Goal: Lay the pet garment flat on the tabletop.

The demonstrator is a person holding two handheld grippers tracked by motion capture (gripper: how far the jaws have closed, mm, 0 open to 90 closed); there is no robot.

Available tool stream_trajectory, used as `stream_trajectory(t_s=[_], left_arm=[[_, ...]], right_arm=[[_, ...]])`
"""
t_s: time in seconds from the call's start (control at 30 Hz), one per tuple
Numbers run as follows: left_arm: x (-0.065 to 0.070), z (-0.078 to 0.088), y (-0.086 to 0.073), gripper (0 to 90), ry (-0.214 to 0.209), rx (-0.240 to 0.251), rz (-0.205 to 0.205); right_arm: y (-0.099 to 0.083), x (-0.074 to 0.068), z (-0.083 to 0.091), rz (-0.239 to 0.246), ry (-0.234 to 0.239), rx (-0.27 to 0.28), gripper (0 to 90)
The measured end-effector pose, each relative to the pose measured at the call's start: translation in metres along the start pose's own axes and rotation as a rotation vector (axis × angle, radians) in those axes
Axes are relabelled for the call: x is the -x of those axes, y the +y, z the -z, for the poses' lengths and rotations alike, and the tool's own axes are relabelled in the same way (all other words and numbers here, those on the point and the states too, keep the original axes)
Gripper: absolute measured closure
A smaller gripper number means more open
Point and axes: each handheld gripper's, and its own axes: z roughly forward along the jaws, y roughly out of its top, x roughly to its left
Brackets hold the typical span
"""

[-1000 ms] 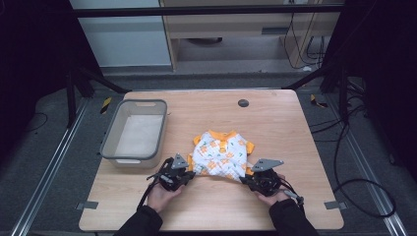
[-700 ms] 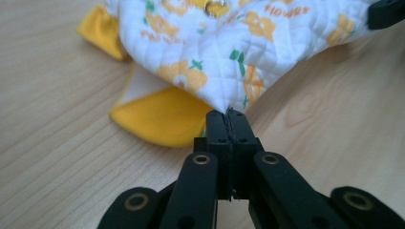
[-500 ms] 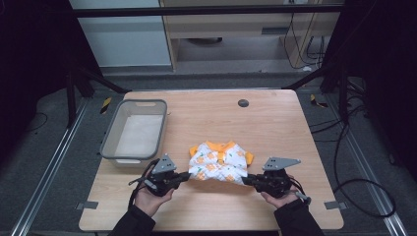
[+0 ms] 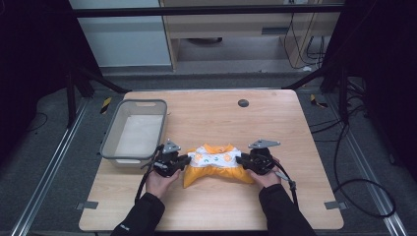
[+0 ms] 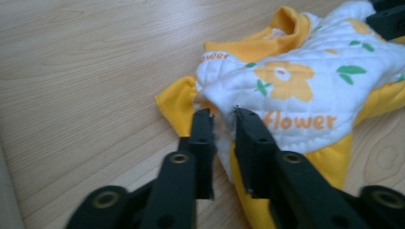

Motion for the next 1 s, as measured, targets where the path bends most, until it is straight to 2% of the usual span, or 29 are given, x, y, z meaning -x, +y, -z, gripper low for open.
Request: stream_trajectory(t_s=[0.07,0.1,0.13,0.17,0.2,0.23,0.27,0.3,0.37,0.43,0.5,0.57,0.6,0.67,0.7,0.73,0.83,0.87,0.9,1.0], left_arm=[[-0.001,0.006,0.000,60.9,0.030,0.027,-0.010],[-0.002,0.010,0.000,53.1,0.030,0.048,-0.005],[-0.002,0.010,0.000,45.7,0.030,0.048,-0.005],[-0.003,0.015,0.000,45.7,0.025,0.066,0.001],[-0.003,0.020,-0.001,37.4,0.019,0.073,-0.005],[-0.003,0.024,-0.002,37.4,0.018,0.069,-0.016],[-0.002,0.028,-0.004,31.9,0.015,0.056,-0.025],[-0.001,0.031,-0.005,31.9,0.013,0.046,-0.033],[0.002,0.040,-0.014,30.2,-0.002,0.061,-0.039],[0.005,0.045,-0.025,30.3,-0.012,0.038,-0.049],[0.007,0.046,-0.029,30.3,-0.013,0.033,-0.061],[0.010,0.045,-0.037,30.8,-0.017,0.013,-0.069],[0.013,0.042,-0.040,31.7,-0.013,-0.005,-0.076],[0.016,0.039,-0.042,33.3,-0.007,-0.021,-0.089],[0.017,0.037,-0.042,33.3,-0.008,-0.026,-0.092],[0.019,0.034,-0.042,35.1,-0.021,-0.025,-0.096],[0.021,0.031,-0.042,38.1,-0.024,-0.034,-0.107],[0.021,0.027,-0.043,40.8,-0.030,-0.052,-0.111],[0.021,0.027,-0.043,42.5,-0.030,-0.052,-0.111],[0.021,0.016,-0.044,47.5,-0.056,-0.095,-0.081]], right_arm=[[0.001,-0.002,0.004,0.025,-0.011,0.021,65.1],[0.002,-0.003,0.008,0.029,-0.010,0.038,62.0],[0.002,-0.003,0.008,0.029,-0.010,0.038,62.0],[0.003,-0.003,0.013,0.034,-0.001,0.056,59.9],[0.003,-0.005,0.025,0.051,0.006,0.086,55.3],[0.003,-0.005,0.025,0.051,0.006,0.086,55.3],[0.002,-0.006,0.036,0.074,0.003,0.105,52.4],[0.002,-0.006,0.036,0.074,0.003,0.105,52.4],[-0.003,-0.007,0.046,0.090,0.006,0.115,49.1],[-0.013,-0.008,0.057,0.091,0.015,0.113,46.5],[-0.016,-0.008,0.058,0.096,0.017,0.110,45.8],[-0.027,-0.009,0.060,0.101,0.018,0.083,45.2],[-0.035,-0.009,0.059,0.097,0.021,0.058,45.2],[-0.040,-0.009,0.056,0.095,0.023,0.035,45.2],[-0.040,-0.009,0.056,0.095,0.023,0.035,45.2],[-0.044,-0.009,0.051,0.103,0.015,0.006,45.4],[-0.045,-0.008,0.047,0.100,0.019,-0.005,45.6],[-0.046,-0.008,0.044,0.097,0.022,-0.014,46.0],[-0.046,-0.008,0.044,0.097,0.022,-0.014,46.0],[-0.048,-0.009,0.039,0.100,0.023,-0.037,48.4]])
